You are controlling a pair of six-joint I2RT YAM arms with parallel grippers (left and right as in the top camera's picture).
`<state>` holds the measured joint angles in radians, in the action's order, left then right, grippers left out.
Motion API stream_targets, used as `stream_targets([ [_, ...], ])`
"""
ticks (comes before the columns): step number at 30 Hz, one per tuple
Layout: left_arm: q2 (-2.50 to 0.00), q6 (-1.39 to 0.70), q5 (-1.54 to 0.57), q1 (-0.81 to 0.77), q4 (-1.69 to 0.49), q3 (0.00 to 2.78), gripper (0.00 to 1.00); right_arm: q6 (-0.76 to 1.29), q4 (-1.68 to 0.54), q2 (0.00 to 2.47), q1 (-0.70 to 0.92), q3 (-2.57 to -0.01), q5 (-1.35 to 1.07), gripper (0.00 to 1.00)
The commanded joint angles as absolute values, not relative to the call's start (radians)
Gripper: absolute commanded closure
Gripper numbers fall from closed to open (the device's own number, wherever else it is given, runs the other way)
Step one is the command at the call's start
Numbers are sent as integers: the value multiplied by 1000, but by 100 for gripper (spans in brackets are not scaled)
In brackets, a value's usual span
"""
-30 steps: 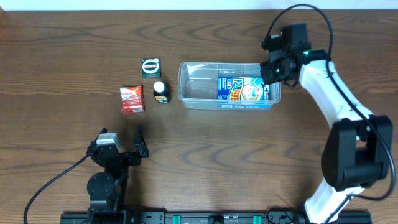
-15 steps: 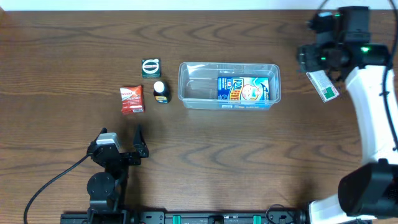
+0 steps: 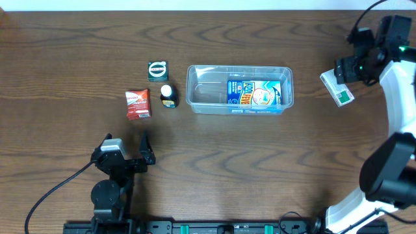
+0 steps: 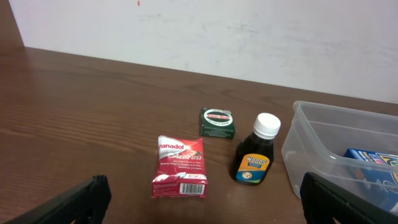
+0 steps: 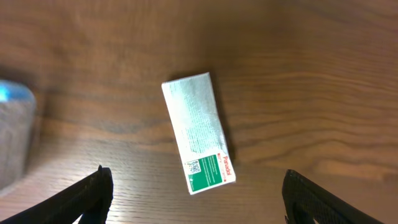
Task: Pack container
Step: 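Raise right gripper and move it to the white-green Panadol box, then grasp the white-green Panadol box with the right gripper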
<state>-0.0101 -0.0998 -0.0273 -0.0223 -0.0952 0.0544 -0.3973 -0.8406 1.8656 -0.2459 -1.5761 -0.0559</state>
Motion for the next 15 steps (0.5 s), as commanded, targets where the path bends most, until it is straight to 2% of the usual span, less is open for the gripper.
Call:
stream_targets([
  [1, -4, -86, -42, -18, -106, 22, 2, -514, -829, 1919, -250, -1573, -67, 14],
  [6, -4, -86, -42, -18, -106, 22, 2, -533, -802, 1988, -250, -1573, -52, 15],
  [15, -4, -86, -42, -18, -106, 22, 2, -528, -781, 2112, -253, -1573, -28, 25],
])
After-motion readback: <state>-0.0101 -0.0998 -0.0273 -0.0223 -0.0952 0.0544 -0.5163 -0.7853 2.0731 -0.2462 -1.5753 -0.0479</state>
